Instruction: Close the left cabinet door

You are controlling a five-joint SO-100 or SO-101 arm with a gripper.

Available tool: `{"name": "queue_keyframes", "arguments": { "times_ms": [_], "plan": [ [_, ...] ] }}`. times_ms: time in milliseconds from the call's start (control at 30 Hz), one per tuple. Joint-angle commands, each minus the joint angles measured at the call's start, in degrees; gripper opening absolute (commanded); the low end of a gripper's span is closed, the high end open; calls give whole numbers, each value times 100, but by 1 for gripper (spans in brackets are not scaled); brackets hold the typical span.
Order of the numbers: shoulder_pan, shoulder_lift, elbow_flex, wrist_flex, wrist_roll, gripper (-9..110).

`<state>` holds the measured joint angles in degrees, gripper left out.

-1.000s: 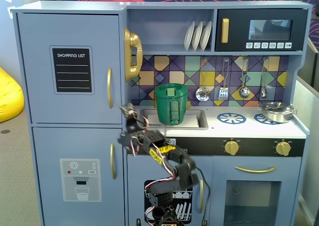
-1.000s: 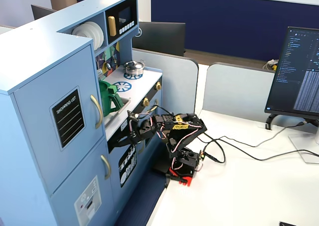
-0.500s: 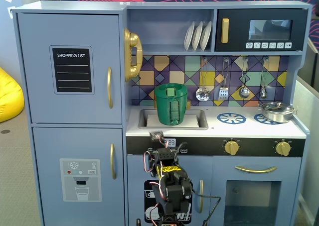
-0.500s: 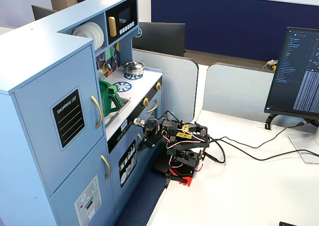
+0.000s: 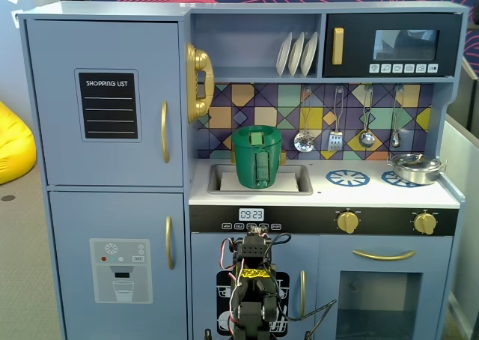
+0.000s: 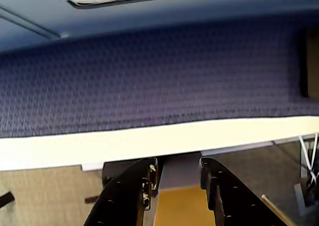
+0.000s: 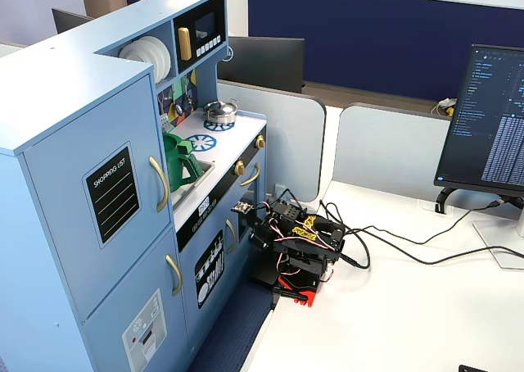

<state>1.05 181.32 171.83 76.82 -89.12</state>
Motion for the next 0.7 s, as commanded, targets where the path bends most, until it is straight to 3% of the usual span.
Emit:
{"name": "queue_keyframes", "arguments": {
  "times_ms": [0, 667],
  "plan": [
    [62, 79, -18, 1028, 264, 0],
    [-53, 79, -9, 1090, 264, 3]
  ]
}}
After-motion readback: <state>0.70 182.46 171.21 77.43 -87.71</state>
